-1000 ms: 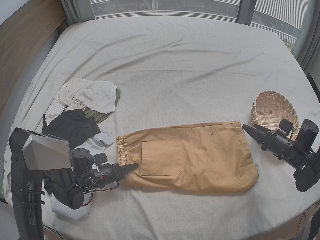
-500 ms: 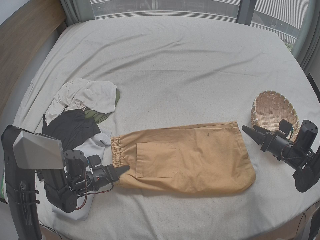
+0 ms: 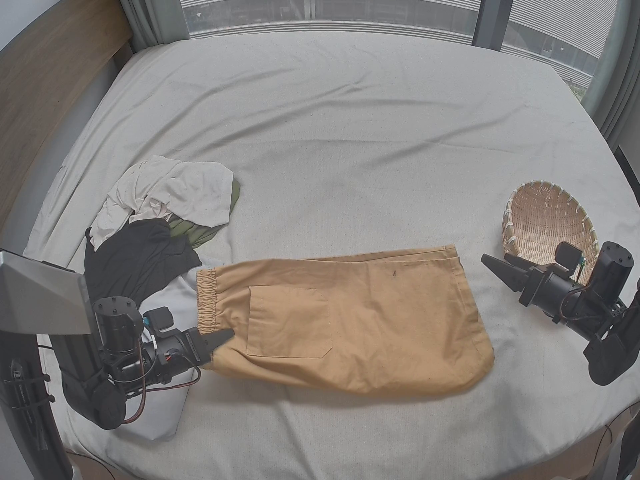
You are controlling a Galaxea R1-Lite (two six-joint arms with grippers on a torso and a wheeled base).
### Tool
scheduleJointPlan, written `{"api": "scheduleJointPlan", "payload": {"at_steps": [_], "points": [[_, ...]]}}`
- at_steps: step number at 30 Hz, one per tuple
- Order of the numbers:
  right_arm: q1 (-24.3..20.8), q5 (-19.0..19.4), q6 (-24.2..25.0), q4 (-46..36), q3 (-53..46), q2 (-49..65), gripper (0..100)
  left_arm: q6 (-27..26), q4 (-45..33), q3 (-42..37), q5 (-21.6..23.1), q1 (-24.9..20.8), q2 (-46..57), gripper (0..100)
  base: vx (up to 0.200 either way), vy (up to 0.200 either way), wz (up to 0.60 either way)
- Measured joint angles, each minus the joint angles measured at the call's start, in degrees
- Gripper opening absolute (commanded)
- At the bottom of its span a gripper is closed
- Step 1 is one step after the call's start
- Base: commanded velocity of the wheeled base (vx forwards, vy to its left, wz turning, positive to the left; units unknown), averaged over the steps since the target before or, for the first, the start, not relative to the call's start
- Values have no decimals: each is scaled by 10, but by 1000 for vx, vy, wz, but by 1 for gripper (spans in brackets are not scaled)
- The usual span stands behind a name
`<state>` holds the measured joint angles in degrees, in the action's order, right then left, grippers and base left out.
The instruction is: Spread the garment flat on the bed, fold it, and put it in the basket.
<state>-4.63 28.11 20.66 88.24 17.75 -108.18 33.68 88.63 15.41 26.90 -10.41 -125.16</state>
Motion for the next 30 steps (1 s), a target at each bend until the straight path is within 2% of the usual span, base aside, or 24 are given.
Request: {"api": "scheduleJointPlan", "payload": {"at_steps": [13,18,30], "points": [[0,1,0,0,0,-15,100,-12,0,-27,5,50,9,0,0,0,0],[0,1,0,0,0,-17,100,-33,1,-49,29,82,15,0,0,0,0],[-1,0,0,0,0,-19,100,-37,1,-70,55,131,28,0,0,0,0]]}}
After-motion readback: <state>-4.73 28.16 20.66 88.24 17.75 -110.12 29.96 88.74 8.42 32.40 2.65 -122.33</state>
